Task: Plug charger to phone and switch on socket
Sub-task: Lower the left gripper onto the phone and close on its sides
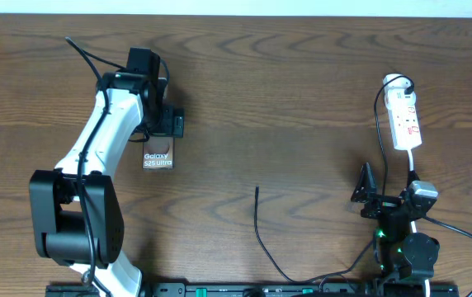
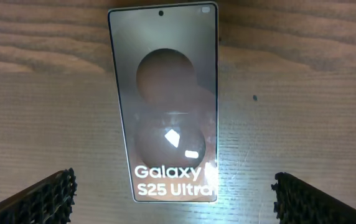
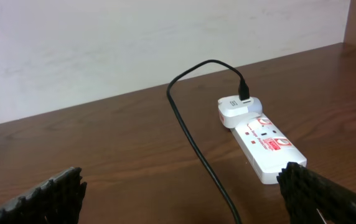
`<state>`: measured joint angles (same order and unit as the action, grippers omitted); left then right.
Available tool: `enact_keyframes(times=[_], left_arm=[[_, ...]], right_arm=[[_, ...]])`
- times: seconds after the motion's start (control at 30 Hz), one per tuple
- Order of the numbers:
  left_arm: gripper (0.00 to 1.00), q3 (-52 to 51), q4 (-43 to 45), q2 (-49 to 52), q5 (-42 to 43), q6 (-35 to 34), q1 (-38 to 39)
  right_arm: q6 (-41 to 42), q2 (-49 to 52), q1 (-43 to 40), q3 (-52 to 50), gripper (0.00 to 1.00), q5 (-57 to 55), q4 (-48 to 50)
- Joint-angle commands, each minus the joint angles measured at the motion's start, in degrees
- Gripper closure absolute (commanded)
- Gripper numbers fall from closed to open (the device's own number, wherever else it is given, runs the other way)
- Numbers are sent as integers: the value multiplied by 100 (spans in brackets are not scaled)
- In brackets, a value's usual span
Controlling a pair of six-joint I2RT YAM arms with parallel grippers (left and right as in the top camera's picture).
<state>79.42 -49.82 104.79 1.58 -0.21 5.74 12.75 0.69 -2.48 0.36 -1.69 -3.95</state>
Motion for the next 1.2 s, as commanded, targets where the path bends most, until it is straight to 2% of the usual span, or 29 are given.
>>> enact_keyframes(times=[0.0, 1.17], left_arm=[[1, -87, 7, 4, 79, -94, -20], [1, -286, 647, 796, 7, -413, -31]], right_arm=[[-81, -26, 33, -4, 1, 11, -20], [-81, -26, 33, -4, 1, 11, -20]])
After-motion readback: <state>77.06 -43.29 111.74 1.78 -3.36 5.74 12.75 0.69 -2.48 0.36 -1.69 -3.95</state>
